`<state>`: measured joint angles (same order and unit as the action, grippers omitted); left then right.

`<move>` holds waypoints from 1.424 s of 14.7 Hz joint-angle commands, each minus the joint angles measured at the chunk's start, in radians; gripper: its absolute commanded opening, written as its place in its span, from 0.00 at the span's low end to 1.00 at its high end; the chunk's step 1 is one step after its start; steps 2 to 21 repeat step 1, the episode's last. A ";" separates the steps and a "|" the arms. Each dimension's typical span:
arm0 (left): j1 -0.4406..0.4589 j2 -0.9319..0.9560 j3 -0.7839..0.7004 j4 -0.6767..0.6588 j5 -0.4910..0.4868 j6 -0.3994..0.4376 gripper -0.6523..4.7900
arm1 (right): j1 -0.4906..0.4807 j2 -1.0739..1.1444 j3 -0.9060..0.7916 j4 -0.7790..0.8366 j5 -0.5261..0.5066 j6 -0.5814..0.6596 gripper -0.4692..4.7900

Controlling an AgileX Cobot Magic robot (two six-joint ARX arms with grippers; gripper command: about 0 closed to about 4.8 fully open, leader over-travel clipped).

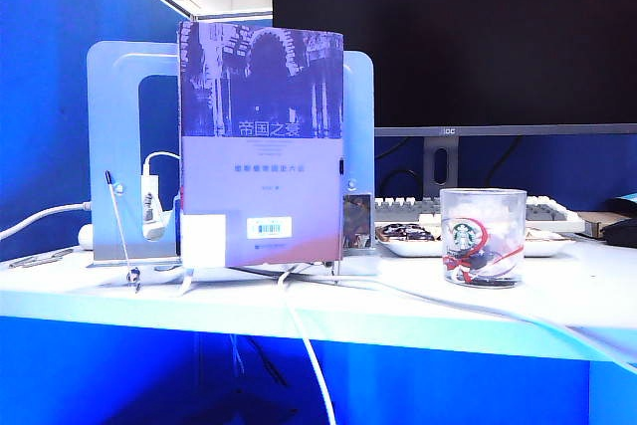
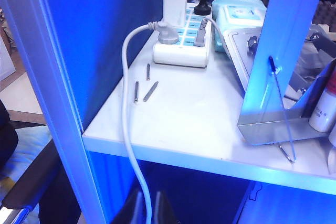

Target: Pick up the cherry on the right side of the glass and put it inside the glass.

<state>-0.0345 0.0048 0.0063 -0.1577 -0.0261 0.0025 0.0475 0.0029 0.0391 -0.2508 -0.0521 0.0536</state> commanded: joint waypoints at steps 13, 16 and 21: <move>0.000 -0.003 -0.001 -0.012 0.005 -0.003 0.22 | 0.001 0.000 -0.002 -0.006 0.002 0.003 0.09; 0.000 -0.003 -0.001 -0.012 0.005 -0.003 0.22 | 0.001 0.000 -0.002 -0.006 0.002 0.003 0.09; 0.000 -0.003 -0.001 -0.012 0.005 -0.003 0.22 | 0.001 0.000 -0.002 -0.006 0.002 0.003 0.09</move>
